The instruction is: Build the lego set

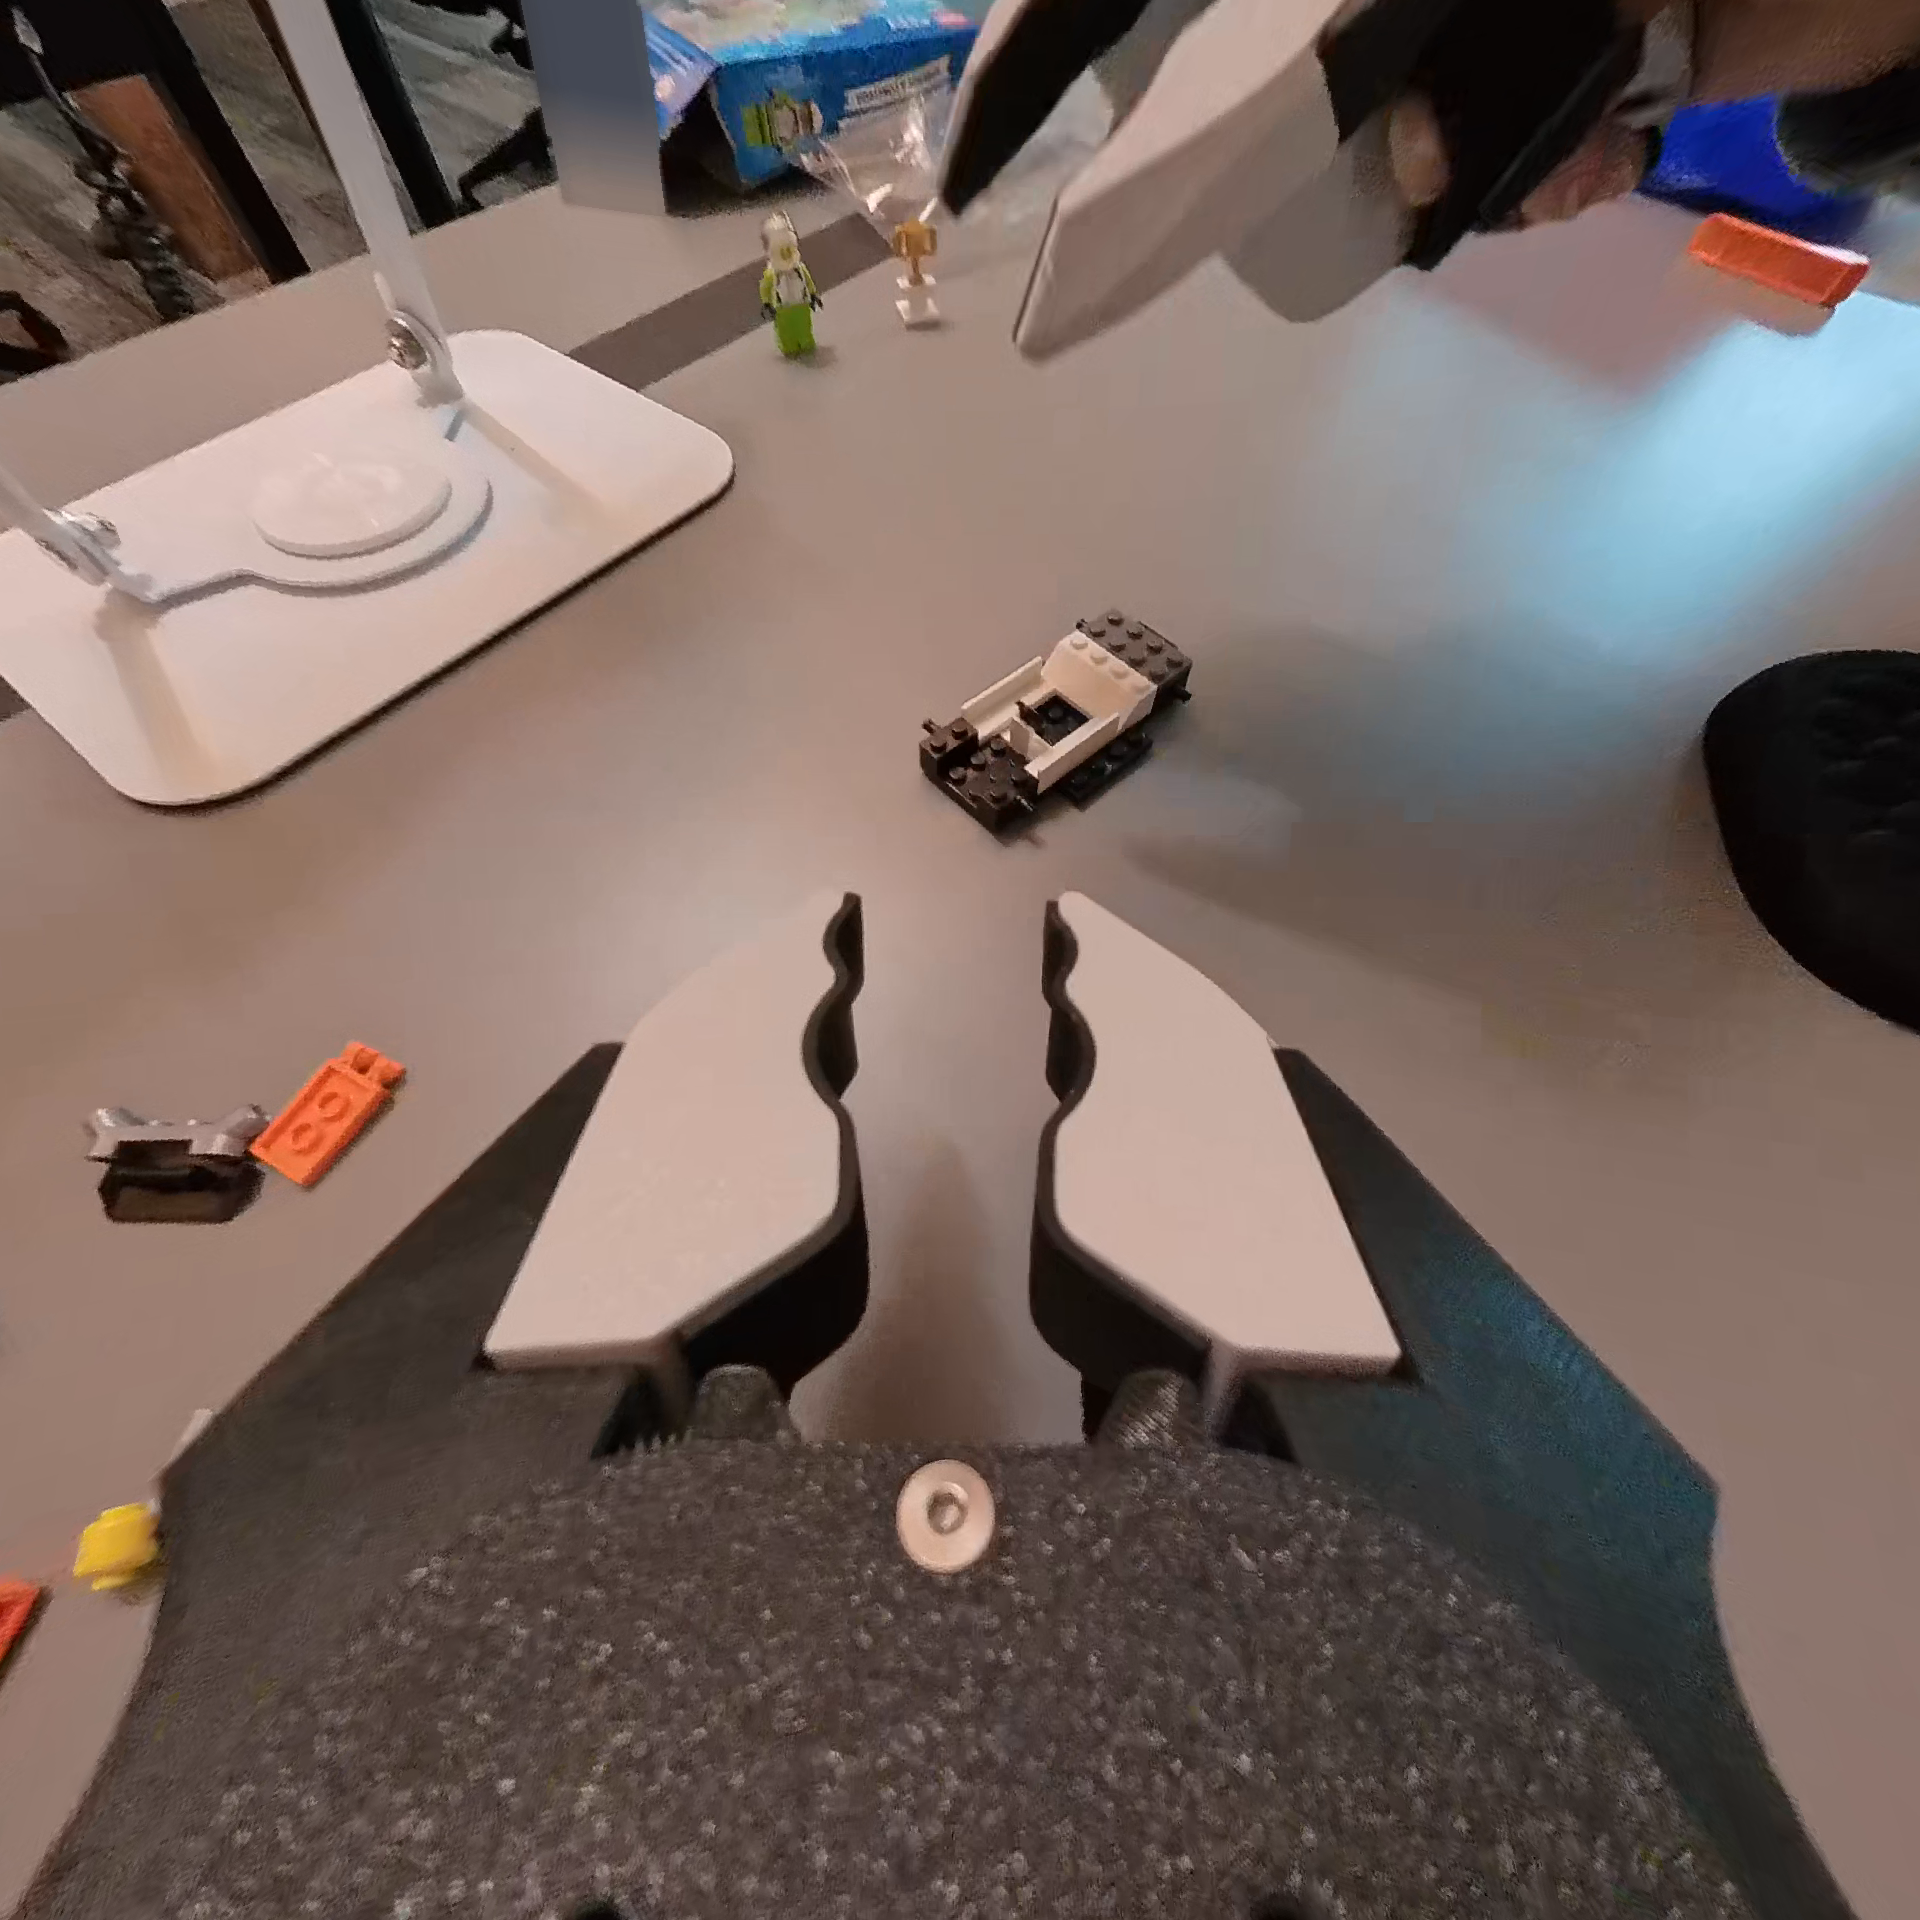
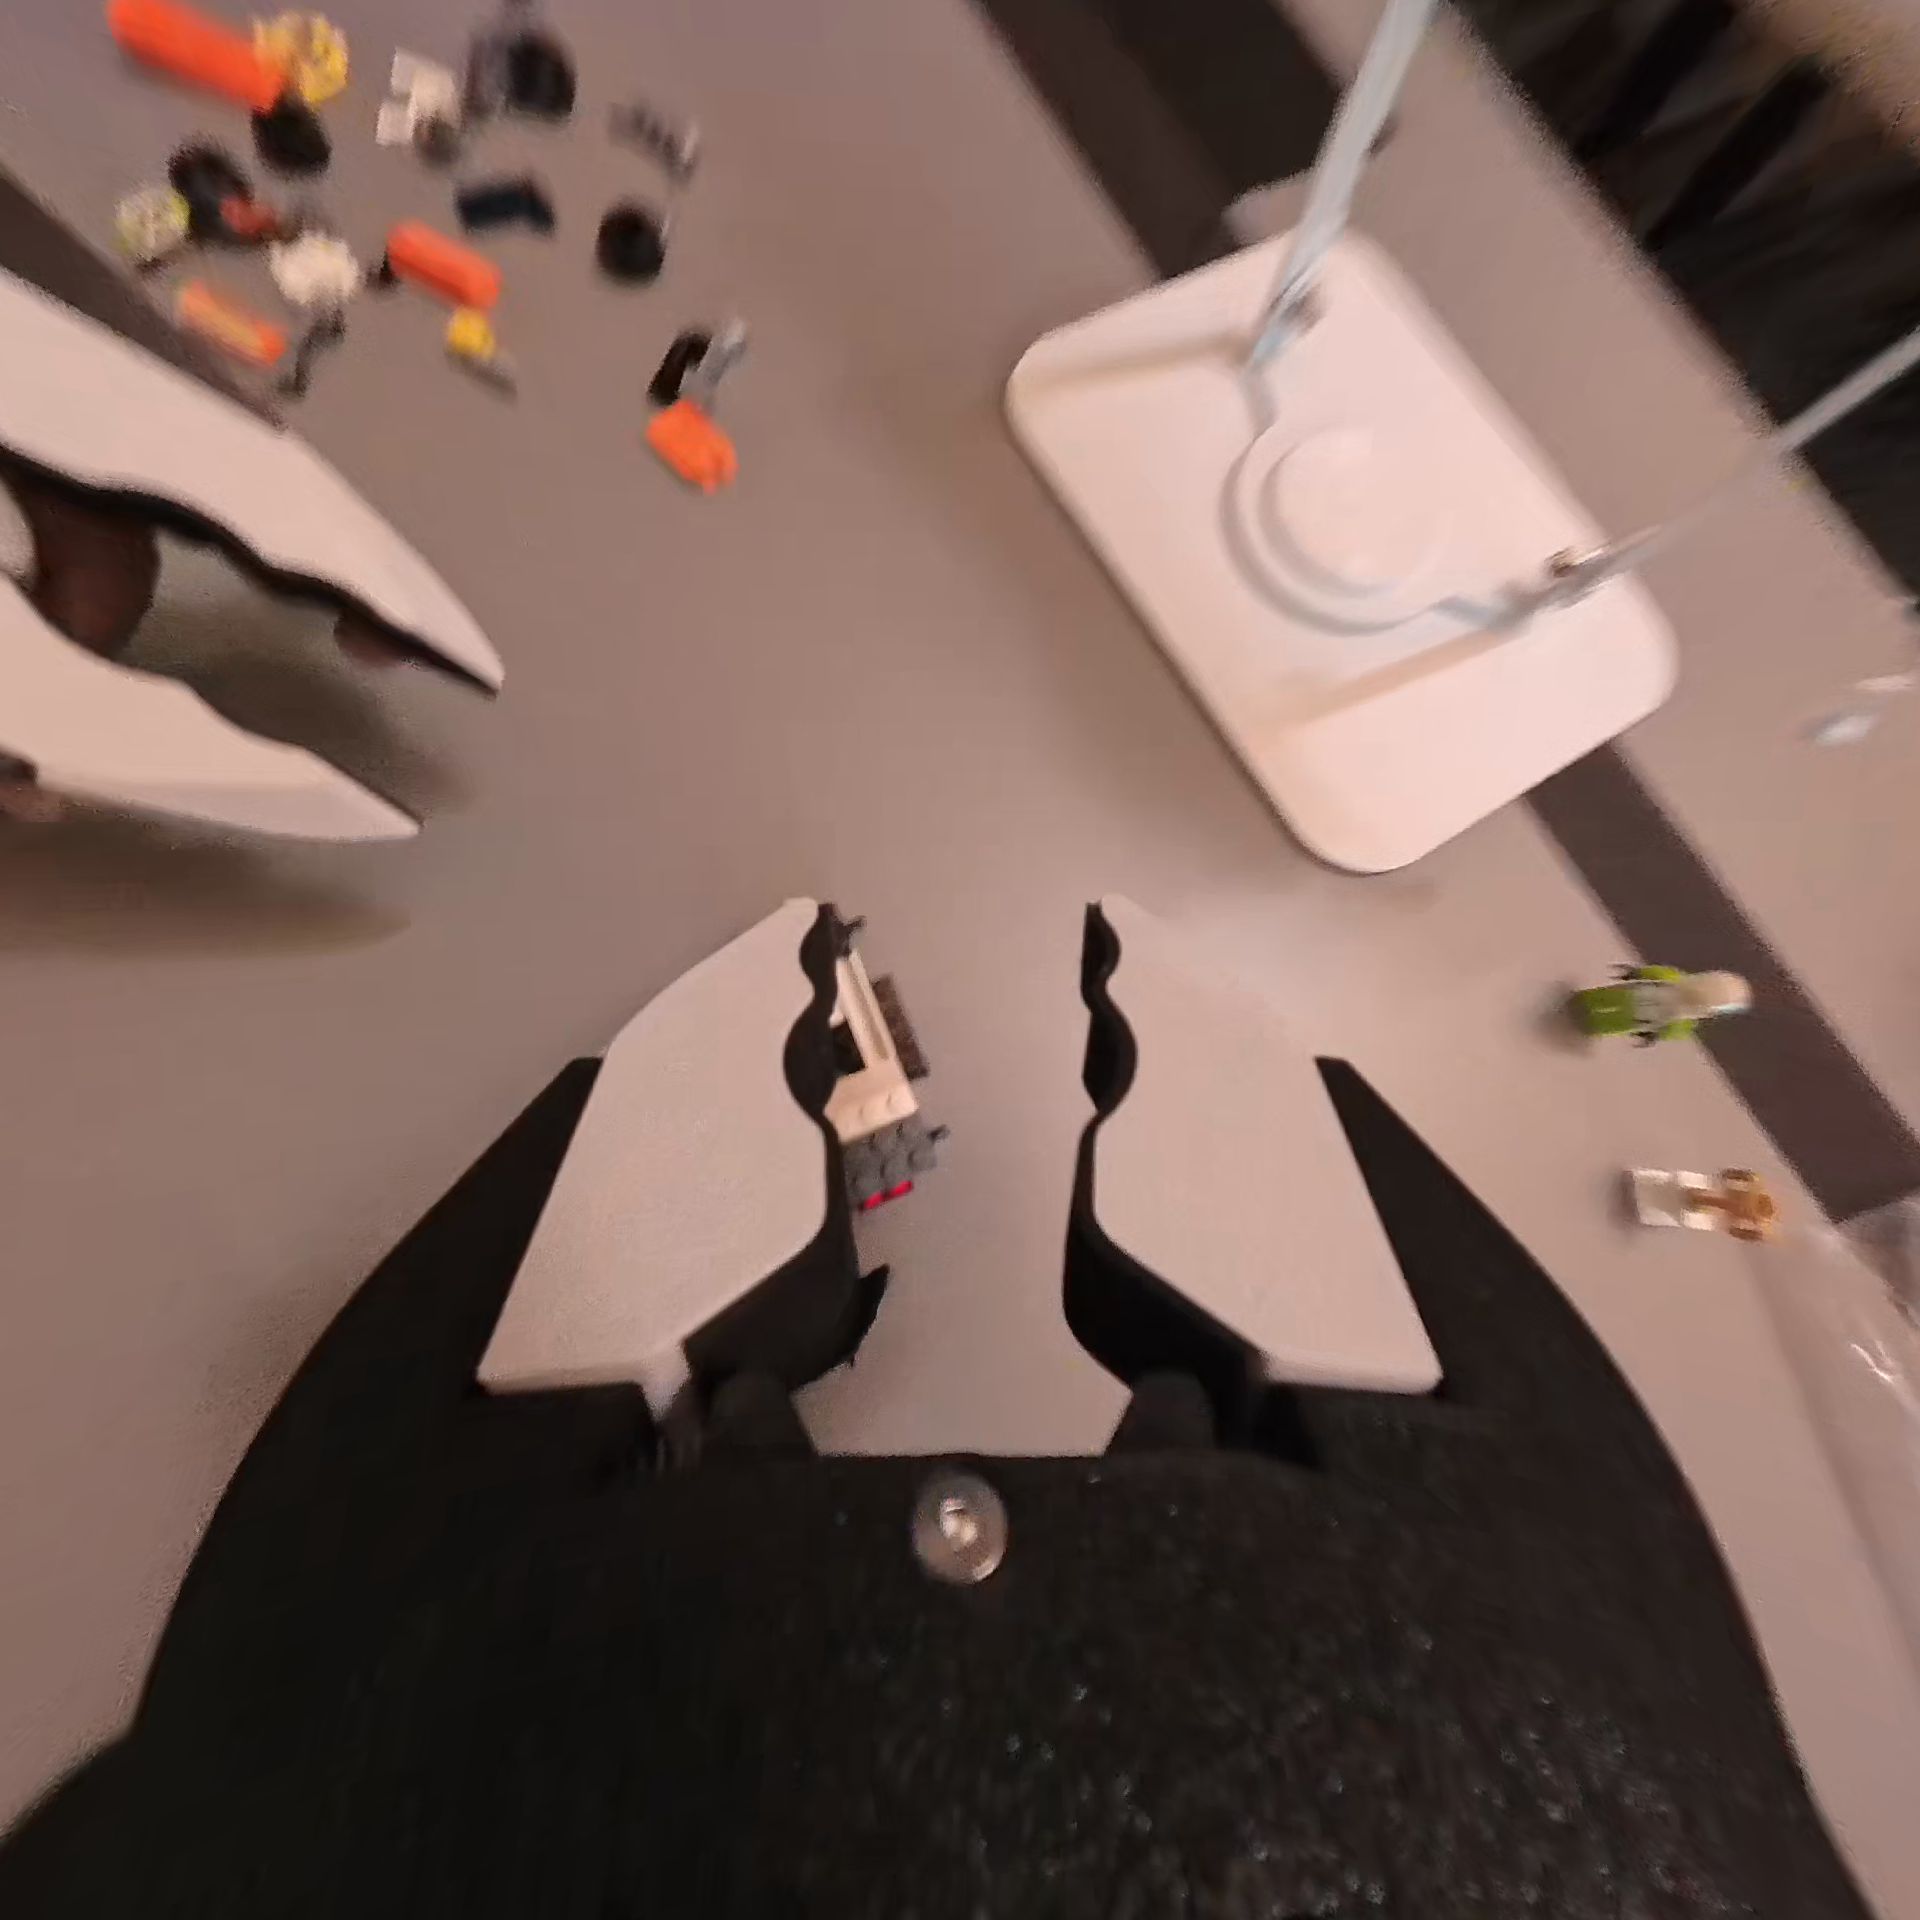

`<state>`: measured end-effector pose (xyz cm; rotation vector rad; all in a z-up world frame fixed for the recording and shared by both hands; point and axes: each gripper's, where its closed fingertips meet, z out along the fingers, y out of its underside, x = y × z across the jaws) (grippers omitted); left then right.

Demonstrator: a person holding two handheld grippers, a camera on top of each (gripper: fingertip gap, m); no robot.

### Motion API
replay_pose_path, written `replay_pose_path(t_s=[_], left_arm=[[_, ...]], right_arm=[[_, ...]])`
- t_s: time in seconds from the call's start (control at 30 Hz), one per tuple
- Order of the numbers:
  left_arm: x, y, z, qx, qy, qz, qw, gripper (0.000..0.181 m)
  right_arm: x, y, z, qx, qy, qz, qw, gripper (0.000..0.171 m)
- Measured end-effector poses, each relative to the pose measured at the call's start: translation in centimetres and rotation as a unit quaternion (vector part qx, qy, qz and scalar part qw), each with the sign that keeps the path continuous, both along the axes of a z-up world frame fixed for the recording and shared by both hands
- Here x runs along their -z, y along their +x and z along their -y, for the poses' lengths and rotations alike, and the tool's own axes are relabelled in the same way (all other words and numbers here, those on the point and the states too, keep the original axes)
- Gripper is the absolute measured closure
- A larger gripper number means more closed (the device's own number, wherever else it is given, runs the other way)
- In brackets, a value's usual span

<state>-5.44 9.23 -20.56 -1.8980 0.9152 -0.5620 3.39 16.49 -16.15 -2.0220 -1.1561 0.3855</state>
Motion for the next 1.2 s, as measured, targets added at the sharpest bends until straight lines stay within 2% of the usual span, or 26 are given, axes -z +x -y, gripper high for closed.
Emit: replay_pose_path(t_s=[0.07, 0.17, 0.27, 0.43, 0.5, 0.6, 0.7, 0.93, 1.2], left_arm=[[-0.4, 0.0, -0.2, -0.003, 0.008, 0.005, 1.0, 0.151], [-1.2, -0.1, -0.8, -0.012, 0.031, 0.007, 0.999, 0.155], [-2.4, -0.4, -1.8, -0.028, 0.059, 0.011, 0.998, 0.157], [-3.4, -0.3, -2.9, -0.039, 0.074, 0.017, 0.996, 0.156], [-3.5, -0.1, -3.0, -0.04, 0.078, 0.014, 0.996, 0.156], [-3.3, -0.1, -3.1, -0.041, 0.082, 0.007, 0.996, 0.156], [-2.8, -0.3, -3.1, -0.045, 0.08, -0.001, 0.996, 0.156], [-1.3, -1.0, -3.6, -0.057, 0.06, -0.008, 0.997, 0.157], [-0.8, -0.6, -4.0, -0.05, 0.056, -0.017, 0.997, 0.157]], right_arm=[[-1.9, 0.2, -0.8, 0.034, 0.054, -0.052, 0.997, 0.127], [-4.2, 1.2, -2.7, 0.081, 0.156, -0.107, 0.979, 0.139], [-6.1, 2.6, -4.5, 0.123, 0.235, -0.161, 0.951, 0.171], [-8.3, 3.8, -8.5, 0.172, 0.297, -0.176, 0.922, 0.169], [-9.4, 3.8, -10.2, 0.179, 0.314, -0.181, 0.914, 0.15], [-10.3, 3.4, -12.7, 0.184, 0.332, -0.176, 0.908, 0.132], [-10.6, 3.1, -14.8, 0.188, 0.338, -0.169, 0.907, 0.123], [-11.5, 2.5, -16.8, 0.183, 0.344, -0.183, 0.903, 0.127], [-11.8, 1.4, -15.7, 0.157, 0.382, -0.177, 0.893, 0.14]])
